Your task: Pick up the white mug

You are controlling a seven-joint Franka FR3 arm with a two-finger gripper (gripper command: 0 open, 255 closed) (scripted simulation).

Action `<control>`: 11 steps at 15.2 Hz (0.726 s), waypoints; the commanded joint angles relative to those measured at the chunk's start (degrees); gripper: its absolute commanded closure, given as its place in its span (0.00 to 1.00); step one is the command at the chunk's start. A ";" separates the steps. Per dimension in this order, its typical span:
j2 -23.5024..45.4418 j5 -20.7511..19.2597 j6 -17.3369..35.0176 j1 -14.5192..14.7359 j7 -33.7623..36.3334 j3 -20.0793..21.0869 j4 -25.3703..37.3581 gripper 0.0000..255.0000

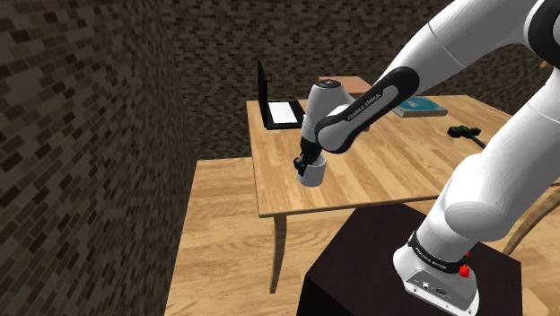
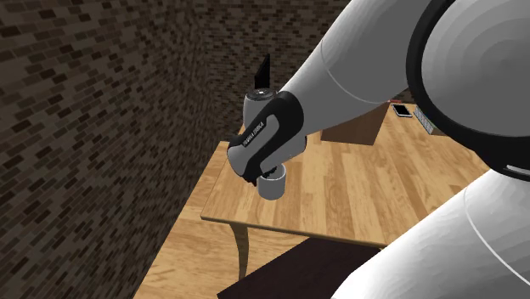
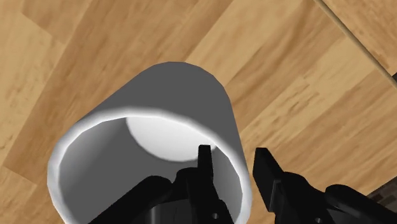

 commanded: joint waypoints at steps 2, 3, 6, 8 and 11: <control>0.06 -0.02 0.11 0.00 0.03 0.01 -0.03 1.00; 0.06 -0.02 0.10 0.00 0.03 0.01 -0.03 1.00; 0.05 -0.01 0.10 0.00 0.03 0.01 -0.03 1.00; 0.08 -0.02 0.04 0.00 0.03 0.01 0.06 1.00; -2.16 0.41 -2.77 0.14 -0.35 -0.03 0.63 1.00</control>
